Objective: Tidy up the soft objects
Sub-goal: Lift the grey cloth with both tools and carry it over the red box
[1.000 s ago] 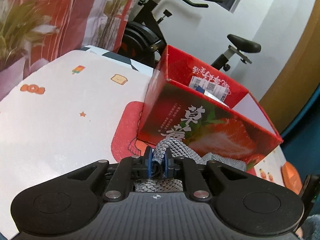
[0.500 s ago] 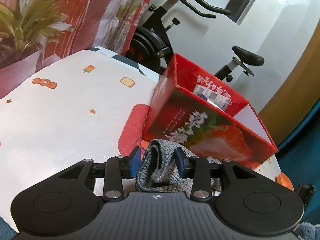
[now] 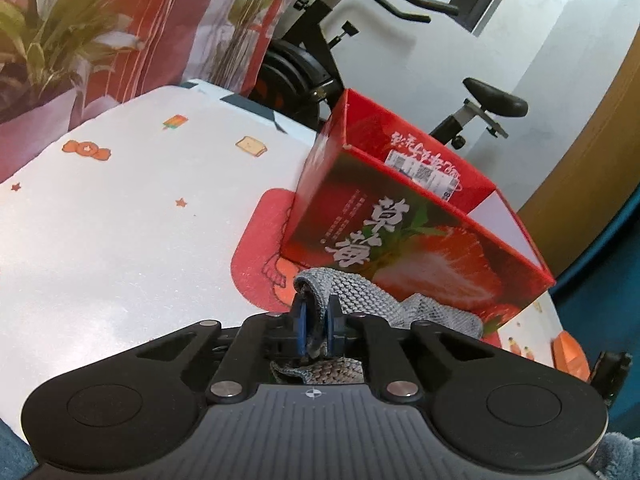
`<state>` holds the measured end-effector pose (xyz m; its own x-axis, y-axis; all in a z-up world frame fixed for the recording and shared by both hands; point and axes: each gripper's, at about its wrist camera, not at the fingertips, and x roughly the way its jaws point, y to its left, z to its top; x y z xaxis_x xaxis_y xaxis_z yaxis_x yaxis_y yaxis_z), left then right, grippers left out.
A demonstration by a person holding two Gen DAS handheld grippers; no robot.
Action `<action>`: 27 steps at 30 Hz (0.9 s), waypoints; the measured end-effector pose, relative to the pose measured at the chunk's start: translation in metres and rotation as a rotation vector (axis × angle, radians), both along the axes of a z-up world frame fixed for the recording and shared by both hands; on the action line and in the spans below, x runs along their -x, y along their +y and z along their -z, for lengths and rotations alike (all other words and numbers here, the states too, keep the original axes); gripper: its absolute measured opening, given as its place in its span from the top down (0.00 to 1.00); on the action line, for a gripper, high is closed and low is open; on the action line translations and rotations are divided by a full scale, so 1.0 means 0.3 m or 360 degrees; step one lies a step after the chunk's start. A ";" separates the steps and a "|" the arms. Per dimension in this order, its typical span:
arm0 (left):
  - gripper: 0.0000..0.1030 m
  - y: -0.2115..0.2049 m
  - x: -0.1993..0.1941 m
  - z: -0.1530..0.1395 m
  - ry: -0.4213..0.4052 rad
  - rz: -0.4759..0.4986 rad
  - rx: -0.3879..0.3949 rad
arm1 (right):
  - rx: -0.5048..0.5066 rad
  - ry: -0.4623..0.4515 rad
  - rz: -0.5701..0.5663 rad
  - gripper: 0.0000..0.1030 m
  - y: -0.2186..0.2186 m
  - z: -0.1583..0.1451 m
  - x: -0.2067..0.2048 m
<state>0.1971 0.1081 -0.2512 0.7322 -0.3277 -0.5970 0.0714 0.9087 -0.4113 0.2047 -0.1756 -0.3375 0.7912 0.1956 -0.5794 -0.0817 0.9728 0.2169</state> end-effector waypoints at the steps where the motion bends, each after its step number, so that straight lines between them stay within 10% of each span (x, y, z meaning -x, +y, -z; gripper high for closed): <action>1: 0.91 -0.005 0.005 -0.008 -0.0021 0.0003 -0.0020 | 0.0015 -0.0007 -0.0003 0.87 0.004 -0.001 0.003; 27: 0.92 -0.079 -0.011 -0.339 -0.0575 0.0090 -0.0044 | 0.0115 -0.0627 -0.0006 0.91 -0.011 -0.453 0.095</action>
